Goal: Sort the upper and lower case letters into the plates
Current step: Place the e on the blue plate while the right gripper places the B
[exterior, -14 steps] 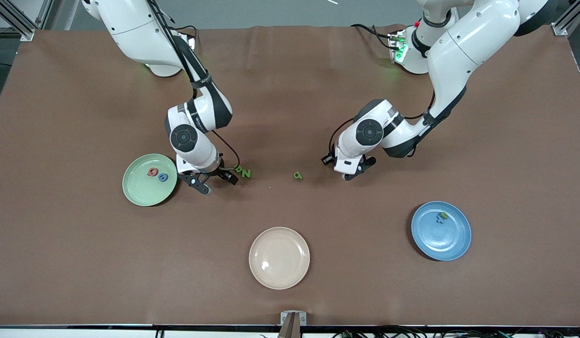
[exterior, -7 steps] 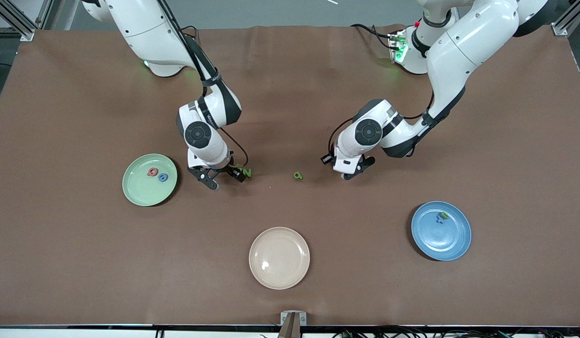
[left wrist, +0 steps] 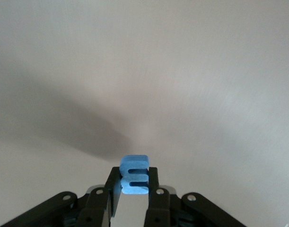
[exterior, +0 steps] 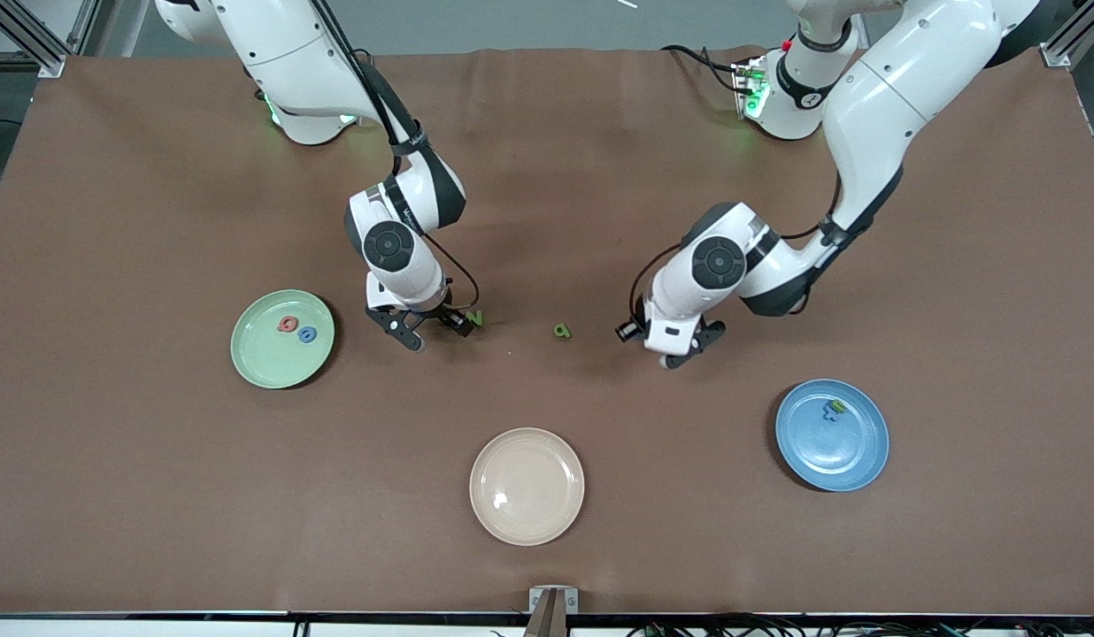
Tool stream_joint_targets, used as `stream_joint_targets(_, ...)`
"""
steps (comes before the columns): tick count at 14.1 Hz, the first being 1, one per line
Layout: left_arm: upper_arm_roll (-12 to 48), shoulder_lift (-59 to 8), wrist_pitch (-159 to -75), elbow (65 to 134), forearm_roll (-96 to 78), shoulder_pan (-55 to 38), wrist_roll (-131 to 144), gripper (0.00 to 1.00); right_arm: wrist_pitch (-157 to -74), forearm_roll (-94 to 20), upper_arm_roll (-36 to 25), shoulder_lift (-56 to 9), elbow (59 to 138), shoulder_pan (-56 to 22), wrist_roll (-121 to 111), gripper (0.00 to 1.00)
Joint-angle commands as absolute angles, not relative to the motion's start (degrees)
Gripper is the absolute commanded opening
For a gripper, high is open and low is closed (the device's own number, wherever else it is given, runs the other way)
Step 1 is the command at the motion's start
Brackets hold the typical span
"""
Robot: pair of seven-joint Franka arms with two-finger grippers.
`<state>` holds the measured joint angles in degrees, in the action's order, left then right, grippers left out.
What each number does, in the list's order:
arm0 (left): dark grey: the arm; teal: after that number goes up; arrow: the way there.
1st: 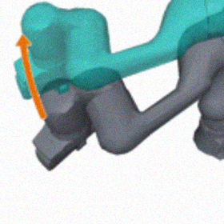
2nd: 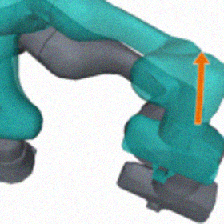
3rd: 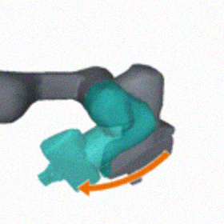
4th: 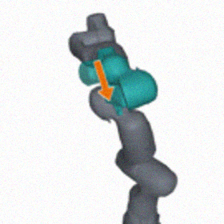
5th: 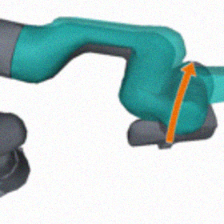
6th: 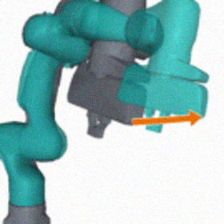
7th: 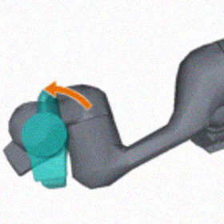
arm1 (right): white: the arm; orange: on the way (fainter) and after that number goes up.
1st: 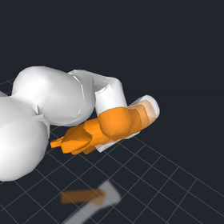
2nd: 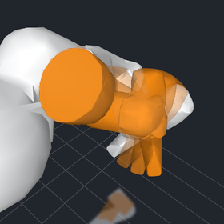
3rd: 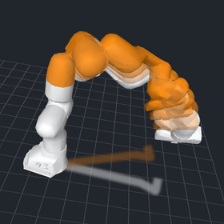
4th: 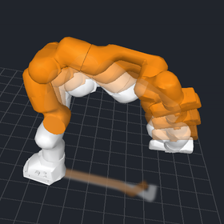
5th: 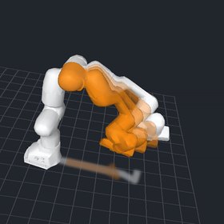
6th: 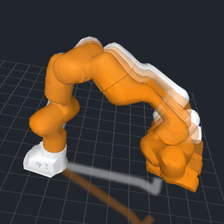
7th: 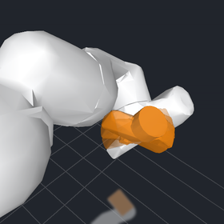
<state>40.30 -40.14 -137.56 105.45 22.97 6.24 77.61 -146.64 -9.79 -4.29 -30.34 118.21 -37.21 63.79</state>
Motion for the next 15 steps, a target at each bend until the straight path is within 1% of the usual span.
stream_joint_targets(1, 38.15, -39.64, -131.50, 98.98, 24.35, 6.06, 70.44, 0.02, -146.69, -9.67, -4.83, -30.06, 118.83, -37.88, 64.78, 0.56)
stream_joint_targets(2, 36.75, -39.55, -129.22, 97.14, 24.43, 6.67, 66.40, 0.02, -146.60, -9.67, -4.83, -30.06, 118.83, -37.88, 64.78, 0.45)
stream_joint_targets(3, 36.39, -39.64, -126.76, 95.55, 24.35, 8.07, 61.83, 0.02, -146.60, -9.67, -4.83, -30.06, 118.83, -37.79, 64.60, 0.30)
stream_joint_targets(5, 36.30, -39.73, -125.07, 93.96, 24.08, 11.50, 53.92, 0.02, -146.51, -9.67, -4.83, -29.97, 118.74, -37.27, 64.34, 0.05)
stream_joint_targets(6, 36.30, -39.73, -124.81, 93.69, 24.08, 13.43, 49.70, 0.02, -146.51, -9.67, -4.92, -29.88, 118.74, -36.92, 63.81, 0.01)
stream_joint_targets(7, 36.30, -39.90, -124.72, 93.60, 24.43, 15.45, 44.79, 0.02, -145.82, -9.49, -5.18, -29.36, 118.74, -36.39, 63.46, 0.00)
stream_joint_targets(9, 36.04, -39.99, -124.63, 92.99, 24.35, 17.75, 37.38, 0.02, -141.79, -9.40, -5.36, -27.26, 118.48, -33.86, 57.70, 0.00)
stream_joint_targets(12, 32.27, -39.90, -124.63, 92.81, 24.43, 18.11, 30.69, 0.02, -134.49, -9.40, -5.36, -22.69, 118.48, -25.87, 44.87, 0.00)
stream_joint_targets(15, 28.92, -40.78, -124.72, 91.33, 24.43, 18.02, 24.80, 0.04, -129.39, -9.40, -5.27, -20.05, 118.48, -16.12, 28.80, 0.00)
